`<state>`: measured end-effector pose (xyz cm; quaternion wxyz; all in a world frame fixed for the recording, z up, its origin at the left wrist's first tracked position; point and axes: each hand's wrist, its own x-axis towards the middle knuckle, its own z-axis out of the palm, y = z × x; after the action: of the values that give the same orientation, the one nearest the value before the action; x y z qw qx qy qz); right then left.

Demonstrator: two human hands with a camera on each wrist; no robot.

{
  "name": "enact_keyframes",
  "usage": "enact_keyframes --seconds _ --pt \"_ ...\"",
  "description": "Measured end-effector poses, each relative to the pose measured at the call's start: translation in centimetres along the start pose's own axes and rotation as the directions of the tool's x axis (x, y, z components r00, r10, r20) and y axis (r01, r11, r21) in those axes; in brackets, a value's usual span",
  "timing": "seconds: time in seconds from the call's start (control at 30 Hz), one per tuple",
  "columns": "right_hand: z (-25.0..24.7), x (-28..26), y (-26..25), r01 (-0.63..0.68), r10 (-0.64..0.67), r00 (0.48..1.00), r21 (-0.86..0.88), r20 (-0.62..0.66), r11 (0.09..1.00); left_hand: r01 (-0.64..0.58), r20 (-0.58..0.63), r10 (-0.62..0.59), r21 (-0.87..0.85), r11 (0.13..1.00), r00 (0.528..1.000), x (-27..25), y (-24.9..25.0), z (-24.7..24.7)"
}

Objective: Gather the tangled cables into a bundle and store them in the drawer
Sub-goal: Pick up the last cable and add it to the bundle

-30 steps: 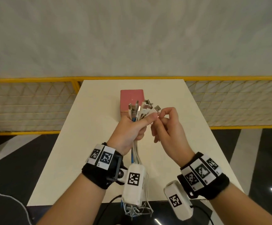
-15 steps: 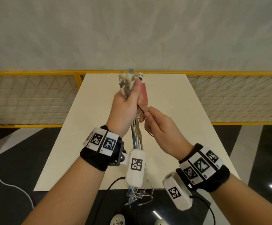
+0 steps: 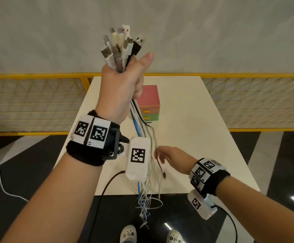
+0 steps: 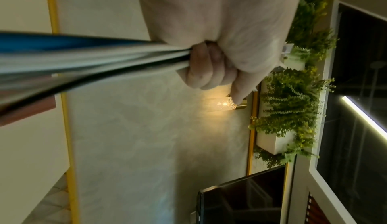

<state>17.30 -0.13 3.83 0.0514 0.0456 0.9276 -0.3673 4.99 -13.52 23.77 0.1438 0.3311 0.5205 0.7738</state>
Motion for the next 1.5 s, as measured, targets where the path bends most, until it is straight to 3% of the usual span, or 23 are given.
enact_keyframes --seconds 0.07,0.13,0.23,0.3,0.37,0.43,0.5,0.6,0.73,0.87,1.03,1.17,1.3,1.37,1.5 --pt "1.1 -1.0 2.1 -0.089 0.112 0.981 -0.149 0.156 0.985 0.011 -0.037 -0.013 -0.042 0.999 0.999 -0.2 0.9 -0.3" --pt "1.7 -2.0 3.4 -0.2 0.231 0.959 -0.185 0.165 0.962 0.005 -0.055 -0.008 -0.049 0.999 0.998 -0.4 1.5 -0.7" --pt "0.0 -2.0 2.9 -0.261 0.257 0.96 -0.023 -0.114 0.965 0.058 -0.031 -0.057 0.043 0.997 0.998 -0.7 0.9 -1.1" --pt "-2.6 -1.3 0.4 -0.145 0.191 0.907 0.15 -0.374 0.978 0.088 -0.012 -0.088 0.14 0.986 0.996 -1.2 -0.2 -1.0" --pt "-5.5 -1.0 -3.5 0.066 0.082 0.886 0.299 -0.457 0.952 0.069 0.033 -0.085 0.335 0.94 0.996 -1.9 -1.3 -0.5" --pt "-7.4 -0.9 -7.8 0.24 -0.093 0.924 0.376 -0.37 0.895 0.078 0.053 -0.117 0.476 0.876 0.992 -2.5 -2.5 0.1" --pt "-7.8 0.0 -10.7 0.314 -0.216 0.937 0.395 -0.274 0.863 0.154 0.014 -0.189 0.523 0.838 0.982 -2.8 -3.4 0.6" --pt "-6.6 1.4 -12.3 0.324 -0.219 0.931 0.385 -0.291 0.864 0.188 -0.011 -0.221 0.567 0.802 0.975 -2.9 -3.5 1.0" --pt "-2.9 2.4 -11.0 0.342 -0.246 0.915 0.293 -0.32 0.893 0.07 0.002 -0.083 0.53 0.845 0.997 -2.5 -1.7 1.0" --pt "-0.1 3.8 -6.6 0.217 -0.135 0.947 0.27 -0.29 0.938 0.001 -0.044 0.018 0.393 0.919 0.999 -1.5 -0.1 0.9" --pt "1.2 3.7 -3.6 0.034 0.006 0.99 0.278 -0.142 0.96 -0.001 -0.044 0.011 0.226 0.974 0.999 -1.4 1.4 1.4" --pt "1.1 3.5 -2.5 -0.054 0.054 0.999 0.154 0.002 0.987 -0.012 0.02 0.006 0.279 0.96 1.0 -1.1 1.4 1.0" --pt "-2.5 3.3 -3.5 -0.031 0.02 0.995 0.107 0.101 0.994 -0.017 0.121 -0.036 0.416 0.909 0.992 -0.3 0.4 0.1" --pt "-5.2 2.8 -6.0 0.02 -0.029 0.998 0.164 0.05 0.986 0.017 0.163 -0.114 0.506 0.862 0.98 -0.3 -0.6 0.0" --pt "-8.6 2.1 -10.9 0.24 -0.161 0.961 0.391 -0.224 0.889 0.062 0.23 -0.247 0.602 0.796 0.941 -1.4 -2.6 0.6"
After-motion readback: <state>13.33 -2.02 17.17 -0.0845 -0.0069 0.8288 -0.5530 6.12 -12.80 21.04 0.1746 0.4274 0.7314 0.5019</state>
